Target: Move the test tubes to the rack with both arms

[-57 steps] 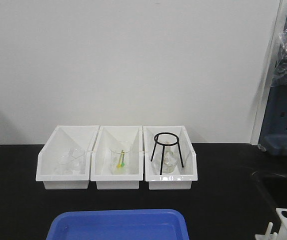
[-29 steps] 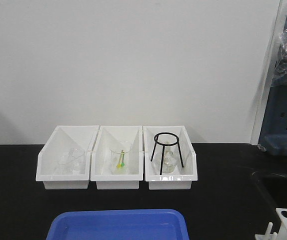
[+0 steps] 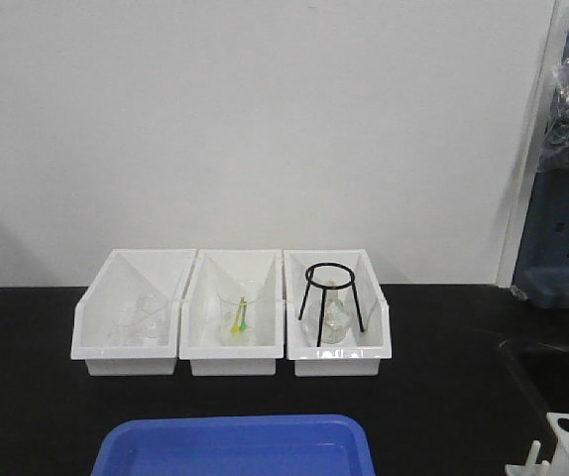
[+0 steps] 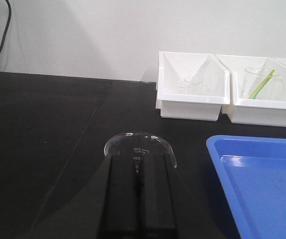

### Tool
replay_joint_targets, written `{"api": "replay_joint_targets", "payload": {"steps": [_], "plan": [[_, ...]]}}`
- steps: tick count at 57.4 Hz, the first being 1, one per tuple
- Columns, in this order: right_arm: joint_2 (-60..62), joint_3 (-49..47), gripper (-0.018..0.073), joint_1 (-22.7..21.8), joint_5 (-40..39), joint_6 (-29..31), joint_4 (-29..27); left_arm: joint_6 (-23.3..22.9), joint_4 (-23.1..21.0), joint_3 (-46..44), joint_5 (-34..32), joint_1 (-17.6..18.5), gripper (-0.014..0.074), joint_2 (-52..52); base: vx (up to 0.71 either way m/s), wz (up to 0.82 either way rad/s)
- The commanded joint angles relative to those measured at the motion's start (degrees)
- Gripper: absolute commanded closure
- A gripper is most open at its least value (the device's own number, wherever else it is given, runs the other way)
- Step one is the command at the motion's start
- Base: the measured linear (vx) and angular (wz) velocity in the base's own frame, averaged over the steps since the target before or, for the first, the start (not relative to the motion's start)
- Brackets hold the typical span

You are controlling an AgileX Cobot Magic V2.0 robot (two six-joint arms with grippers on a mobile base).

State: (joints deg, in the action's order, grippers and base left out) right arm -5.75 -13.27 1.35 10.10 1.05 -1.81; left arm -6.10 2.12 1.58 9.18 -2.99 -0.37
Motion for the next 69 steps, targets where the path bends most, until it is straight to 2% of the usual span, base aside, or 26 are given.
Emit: {"api": "replay_joint_targets", "payload": {"steps": [1, 5, 10, 14, 69], "plan": [[2.1, 4.2, 0.0575, -0.3, -6.0, 0.0, 3.0, 0.0, -0.4, -1.5, -4.3, -0.1, 0.0601, -0.4, 0.00, 0.00], [3.4, 9.0, 0.0573, -0.3, -8.3, 0.0, 3.6, 0.0, -0.4, -1.5, -4.3, -0.1, 0.0601, -0.4, 0.00, 0.00], [4.7, 16.0, 0.0572, -0.3, -15.2, 0.0, 3.6, 0.0, -0.4, -1.5, -4.3, -0.1, 0.0601, -0.4, 0.00, 0.00], [6.0, 15.4, 0.0573, -0.3, -10.1, 0.2, 4.3, 0.0, -0.4, -1.5, -4.3, -0.1, 0.0601, -0.4, 0.00, 0.00], [7.0, 15.8, 0.0571, -0.2, -10.1, 1.3, 4.7, 0.0, -0.4, -1.5, -4.3, -0.1, 0.0601, -0.5, 0.00, 0.00]]}}
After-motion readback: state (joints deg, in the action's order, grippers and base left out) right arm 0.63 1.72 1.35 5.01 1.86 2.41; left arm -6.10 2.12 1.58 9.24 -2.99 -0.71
